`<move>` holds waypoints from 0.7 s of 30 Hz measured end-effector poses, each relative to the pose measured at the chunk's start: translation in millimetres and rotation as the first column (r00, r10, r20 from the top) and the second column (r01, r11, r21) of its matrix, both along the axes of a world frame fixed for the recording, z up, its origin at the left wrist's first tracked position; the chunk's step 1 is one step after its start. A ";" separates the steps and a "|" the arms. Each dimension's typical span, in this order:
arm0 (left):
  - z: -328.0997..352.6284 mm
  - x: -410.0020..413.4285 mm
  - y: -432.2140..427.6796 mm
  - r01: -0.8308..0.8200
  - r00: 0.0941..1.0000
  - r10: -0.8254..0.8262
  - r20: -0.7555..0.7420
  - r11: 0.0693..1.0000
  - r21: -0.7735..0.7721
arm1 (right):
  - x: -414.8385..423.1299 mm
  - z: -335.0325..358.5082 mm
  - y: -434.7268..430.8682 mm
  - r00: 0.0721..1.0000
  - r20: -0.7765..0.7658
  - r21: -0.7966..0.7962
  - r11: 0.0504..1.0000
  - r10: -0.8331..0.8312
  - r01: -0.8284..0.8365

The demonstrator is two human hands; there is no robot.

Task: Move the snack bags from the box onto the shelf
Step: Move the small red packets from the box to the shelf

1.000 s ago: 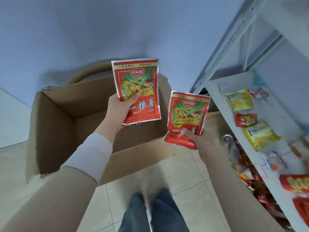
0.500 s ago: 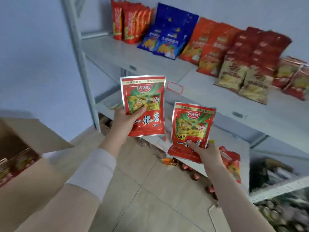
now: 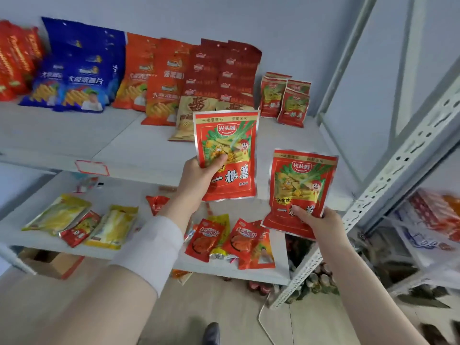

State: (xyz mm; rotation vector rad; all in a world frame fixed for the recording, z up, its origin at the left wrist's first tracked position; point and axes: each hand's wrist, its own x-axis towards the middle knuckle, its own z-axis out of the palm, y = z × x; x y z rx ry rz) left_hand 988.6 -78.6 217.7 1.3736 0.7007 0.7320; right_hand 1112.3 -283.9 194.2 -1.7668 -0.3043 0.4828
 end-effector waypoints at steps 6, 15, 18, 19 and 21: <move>2.7 129.8 57.0 0.050 0.999 -0.050 -0.006 0.996 0.079 | 111.7 7.5 45.9 0.994 0.072 -0.010 0.997 -0.077 0.078; 17.4 302.2 137.7 0.144 0.980 -0.121 -0.154 0.979 0.144 | 263.7 13.7 146.8 0.986 -0.010 0.040 0.986 -0.164 0.165; 15.4 343.7 145.6 0.152 0.970 -0.125 -0.207 0.981 0.119 | 297.2 4.7 165.4 0.986 -0.031 0.037 0.985 -0.167 0.168; 14.1 358.4 149.2 0.146 0.969 -0.118 -0.219 0.982 0.117 | 309.9 3.0 171.8 0.986 -0.031 0.029 0.986 -0.166 0.167; 8.1 383.4 158.6 0.152 0.965 -0.118 -0.233 0.979 0.135 | 334.6 -2.0 184.3 0.987 -0.022 0.013 0.987 -0.160 0.160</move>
